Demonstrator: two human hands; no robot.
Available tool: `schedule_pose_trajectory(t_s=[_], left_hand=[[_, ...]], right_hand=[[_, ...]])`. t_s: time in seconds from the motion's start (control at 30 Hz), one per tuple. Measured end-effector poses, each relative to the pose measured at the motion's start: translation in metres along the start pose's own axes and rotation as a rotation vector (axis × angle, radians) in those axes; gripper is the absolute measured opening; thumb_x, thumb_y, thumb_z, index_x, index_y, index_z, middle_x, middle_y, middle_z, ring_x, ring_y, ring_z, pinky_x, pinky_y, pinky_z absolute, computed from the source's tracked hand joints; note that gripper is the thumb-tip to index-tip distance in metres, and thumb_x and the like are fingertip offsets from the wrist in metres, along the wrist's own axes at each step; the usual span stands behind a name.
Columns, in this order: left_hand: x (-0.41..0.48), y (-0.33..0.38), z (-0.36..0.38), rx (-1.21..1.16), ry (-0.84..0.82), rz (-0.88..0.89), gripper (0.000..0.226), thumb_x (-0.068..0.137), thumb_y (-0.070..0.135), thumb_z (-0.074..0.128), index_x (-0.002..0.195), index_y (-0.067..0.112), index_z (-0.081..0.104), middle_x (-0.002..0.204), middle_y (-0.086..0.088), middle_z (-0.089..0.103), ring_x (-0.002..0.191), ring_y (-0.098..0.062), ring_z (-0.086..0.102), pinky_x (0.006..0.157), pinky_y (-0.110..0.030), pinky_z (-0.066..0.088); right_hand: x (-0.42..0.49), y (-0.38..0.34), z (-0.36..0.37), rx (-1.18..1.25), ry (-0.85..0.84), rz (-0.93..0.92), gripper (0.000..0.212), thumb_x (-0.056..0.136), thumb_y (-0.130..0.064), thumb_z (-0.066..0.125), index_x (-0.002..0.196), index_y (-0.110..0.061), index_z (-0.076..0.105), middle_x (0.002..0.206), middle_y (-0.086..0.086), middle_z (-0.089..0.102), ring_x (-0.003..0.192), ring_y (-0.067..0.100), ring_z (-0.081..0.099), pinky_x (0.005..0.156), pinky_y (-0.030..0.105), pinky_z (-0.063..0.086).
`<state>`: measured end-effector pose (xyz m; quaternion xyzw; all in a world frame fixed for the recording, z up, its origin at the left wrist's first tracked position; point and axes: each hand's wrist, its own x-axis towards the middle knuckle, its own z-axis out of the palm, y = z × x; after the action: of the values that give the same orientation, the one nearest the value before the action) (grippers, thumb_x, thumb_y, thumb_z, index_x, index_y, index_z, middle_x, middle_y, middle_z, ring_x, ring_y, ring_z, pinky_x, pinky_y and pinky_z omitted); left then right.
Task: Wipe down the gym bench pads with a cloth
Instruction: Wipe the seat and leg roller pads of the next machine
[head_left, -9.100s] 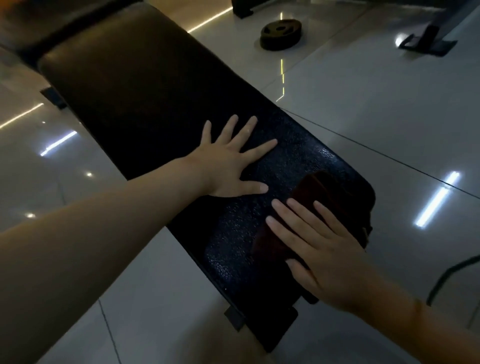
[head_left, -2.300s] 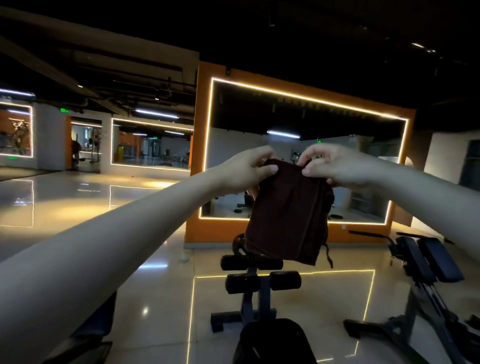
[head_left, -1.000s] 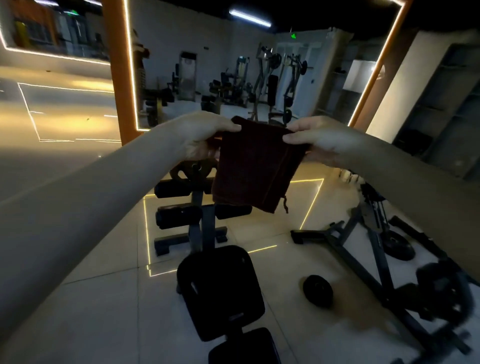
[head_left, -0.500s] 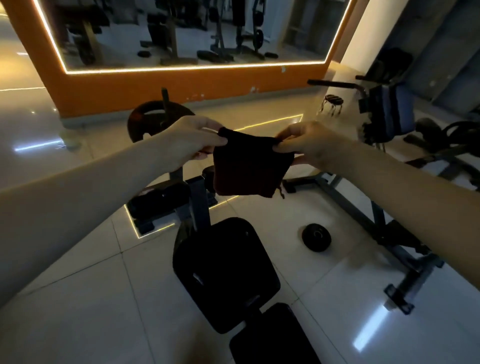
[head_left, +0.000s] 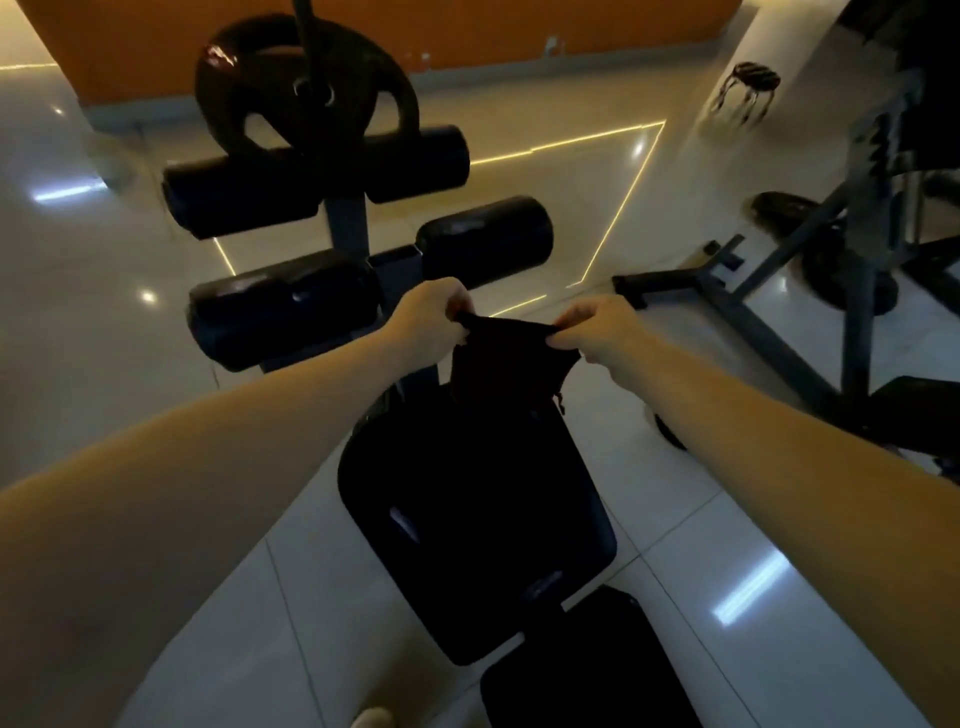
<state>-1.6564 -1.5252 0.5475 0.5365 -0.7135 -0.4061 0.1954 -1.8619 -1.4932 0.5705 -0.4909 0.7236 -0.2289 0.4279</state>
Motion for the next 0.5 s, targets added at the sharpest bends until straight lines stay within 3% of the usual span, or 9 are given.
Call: schedule_pose_trajectory(t_s=[0.13,0.23,0.3,0.4,0.47,0.5], left_hand=[[0.031,-0.044,0.048,0.018,0.073,-0.007,0.015,0.088,-0.007,0.055,0.099,0.003,0.059,0.095,-0.007,0.056,0.090,-0.019,0.048,0.072,-0.020,0.031],[0.045,-0.077,0.078,0.021,0.132,0.004,0.016,0.089,-0.009,0.051,0.099,0.002,0.059,0.097,-0.009,0.055,0.089,-0.020,0.047,0.069,-0.020,0.030],[0.049,-0.102,0.097,0.042,0.121,0.001,0.016,0.089,-0.008,0.051,0.094,0.006,0.057,0.096,-0.010,0.053,0.090,-0.023,0.048,0.072,-0.023,0.031],[0.042,-0.144,0.122,0.107,-0.011,-0.055,0.020,0.087,-0.008,0.051,0.088,0.011,0.056,0.101,-0.009,0.050,0.092,-0.025,0.049,0.068,-0.021,0.035],[0.030,-0.173,0.138,0.151,-0.095,-0.069,0.027,0.084,-0.010,0.051,0.083,0.017,0.055,0.104,-0.008,0.050,0.095,-0.026,0.051,0.071,-0.023,0.033],[0.022,-0.185,0.145,0.179,-0.133,-0.065,0.028,0.082,-0.010,0.052,0.082,0.018,0.054,0.104,-0.009,0.050,0.095,-0.027,0.051,0.074,-0.026,0.034]], right_hand=[[0.045,0.050,0.033,-0.071,0.128,-0.064,0.025,0.082,0.000,0.068,0.068,-0.018,0.058,0.073,0.001,0.059,0.075,0.018,0.058,0.062,0.023,0.047],[0.075,0.084,0.058,-0.176,0.195,-0.120,0.012,0.083,-0.009,0.068,0.078,-0.016,0.061,0.093,0.010,0.067,0.092,0.027,0.062,0.084,0.036,0.051],[0.089,0.108,0.078,-0.255,0.197,-0.142,0.007,0.085,-0.012,0.067,0.086,-0.017,0.062,0.102,0.011,0.068,0.099,0.028,0.061,0.088,0.034,0.048],[0.095,0.145,0.108,-0.338,0.076,-0.128,0.010,0.084,-0.010,0.066,0.089,-0.018,0.062,0.099,0.006,0.065,0.101,0.026,0.060,0.079,0.023,0.039],[0.092,0.168,0.124,-0.367,-0.103,-0.115,0.012,0.083,-0.007,0.065,0.079,-0.017,0.059,0.096,0.003,0.060,0.103,0.026,0.059,0.077,0.020,0.035],[0.090,0.180,0.131,-0.378,-0.201,-0.113,0.013,0.083,-0.006,0.065,0.077,-0.016,0.060,0.104,0.004,0.058,0.109,0.026,0.056,0.080,0.019,0.034]])
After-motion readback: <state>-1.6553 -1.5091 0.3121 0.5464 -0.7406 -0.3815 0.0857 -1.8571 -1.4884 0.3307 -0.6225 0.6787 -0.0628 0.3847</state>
